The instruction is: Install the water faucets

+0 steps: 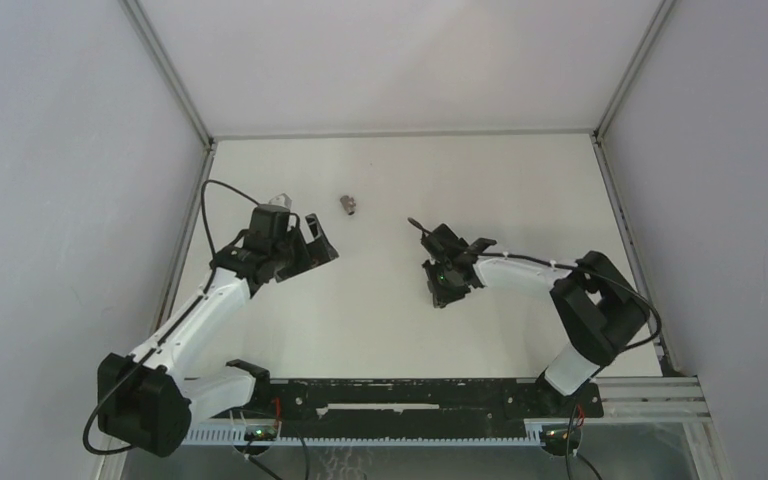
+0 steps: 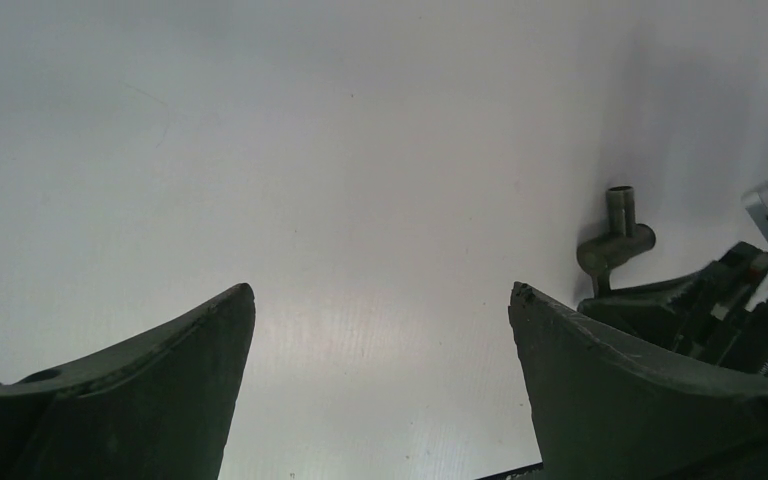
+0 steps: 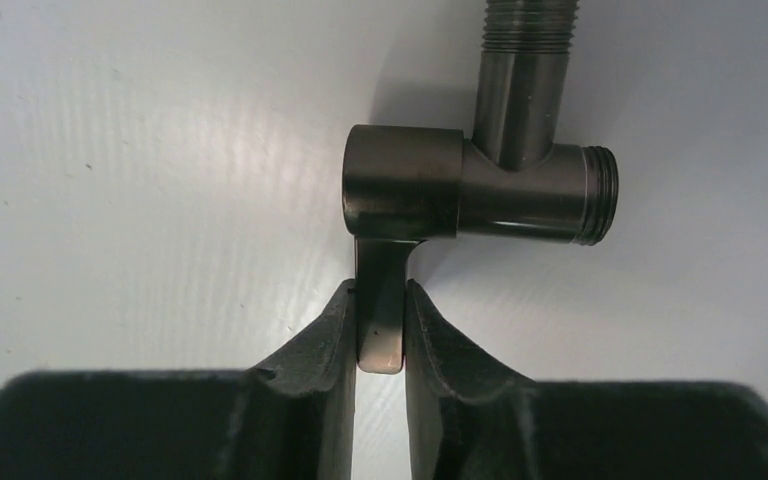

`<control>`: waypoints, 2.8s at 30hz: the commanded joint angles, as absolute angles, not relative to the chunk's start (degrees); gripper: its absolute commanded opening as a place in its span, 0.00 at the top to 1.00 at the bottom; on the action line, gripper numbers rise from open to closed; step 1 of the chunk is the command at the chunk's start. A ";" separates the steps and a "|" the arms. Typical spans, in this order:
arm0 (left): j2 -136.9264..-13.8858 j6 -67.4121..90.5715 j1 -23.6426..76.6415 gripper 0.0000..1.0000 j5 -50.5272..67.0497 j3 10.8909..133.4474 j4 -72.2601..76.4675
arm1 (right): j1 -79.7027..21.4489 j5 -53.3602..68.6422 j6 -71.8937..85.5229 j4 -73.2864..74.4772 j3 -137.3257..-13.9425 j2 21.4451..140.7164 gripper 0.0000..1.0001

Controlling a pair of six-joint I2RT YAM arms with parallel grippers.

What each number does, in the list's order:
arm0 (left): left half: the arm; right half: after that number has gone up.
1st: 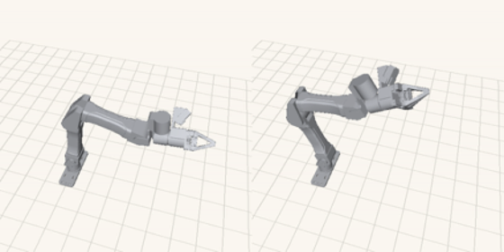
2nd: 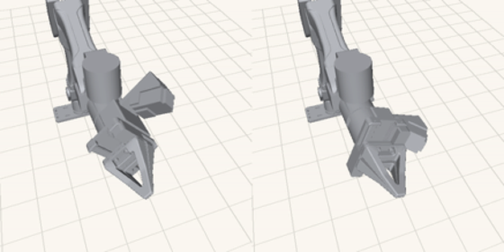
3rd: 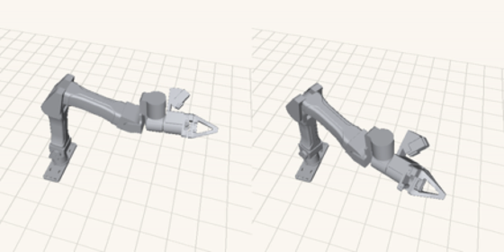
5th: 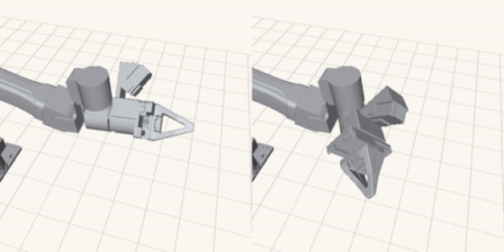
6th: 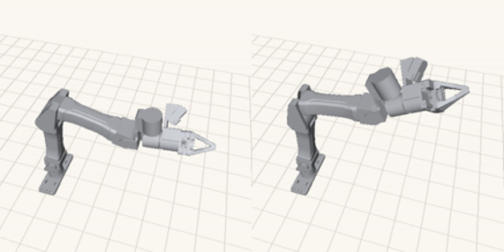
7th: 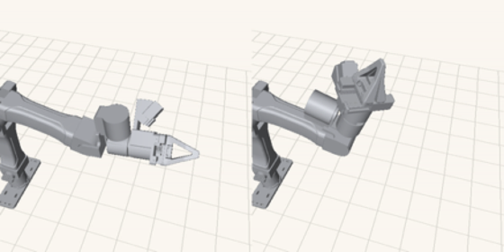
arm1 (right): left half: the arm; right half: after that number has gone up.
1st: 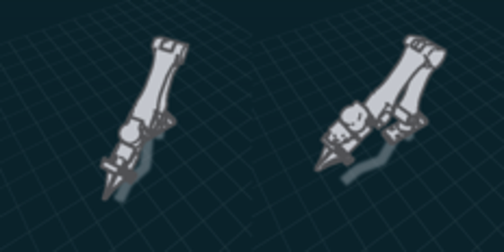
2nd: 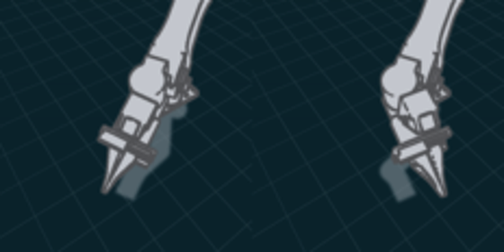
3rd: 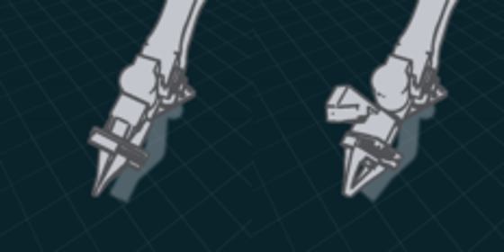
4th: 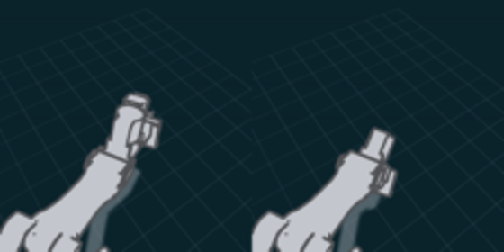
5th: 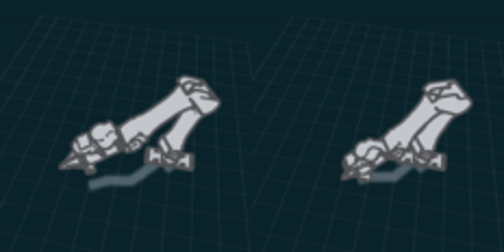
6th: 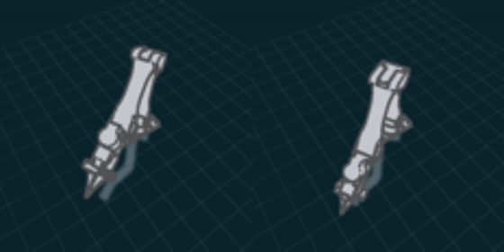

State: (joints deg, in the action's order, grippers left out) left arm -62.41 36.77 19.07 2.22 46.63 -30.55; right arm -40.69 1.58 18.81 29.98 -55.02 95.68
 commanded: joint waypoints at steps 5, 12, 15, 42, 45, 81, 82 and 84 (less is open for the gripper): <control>-65.39 38.80 18.72 0.00 2.53 52.09 -30.72 | -40.95 -3.00 21.27 30.15 -51.65 82.46 0.24; -73.18 37.54 18.40 0.01 -4.18 60.73 -35.12 | -40.03 -8.45 21.36 32.26 -63.25 82.12 0.22; -83.19 38.45 18.48 0.04 -7.82 69.88 -38.86 | -38.70 -8.70 23.70 31.03 -65.24 82.76 0.23; -143.40 46.20 19.88 0.43 -12.05 132.46 -60.91 | -37.71 -13.73 26.57 35.24 -59.93 70.49 0.23; -143.36 46.19 19.86 0.54 -11.83 131.12 -60.26 | -37.65 -14.18 26.37 35.33 -59.83 70.72 0.23; -97.86 37.18 42.49 0.23 -4.75 74.99 -43.79 | -32.51 -11.07 39.93 32.71 -54.06 69.56 0.24; -93.96 36.58 41.78 0.23 -5.13 74.23 -44.16 | -33.59 -12.63 40.80 32.96 -54.30 69.71 0.25; -88.02 35.32 39.46 0.23 -5.37 72.42 -45.09 | -36.10 -15.26 42.04 33.35 -55.06 70.71 0.27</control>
State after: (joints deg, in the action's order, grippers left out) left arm -101.84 38.50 42.70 -4.16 74.39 -43.62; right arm -32.56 -9.67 38.17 33.74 -53.60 71.33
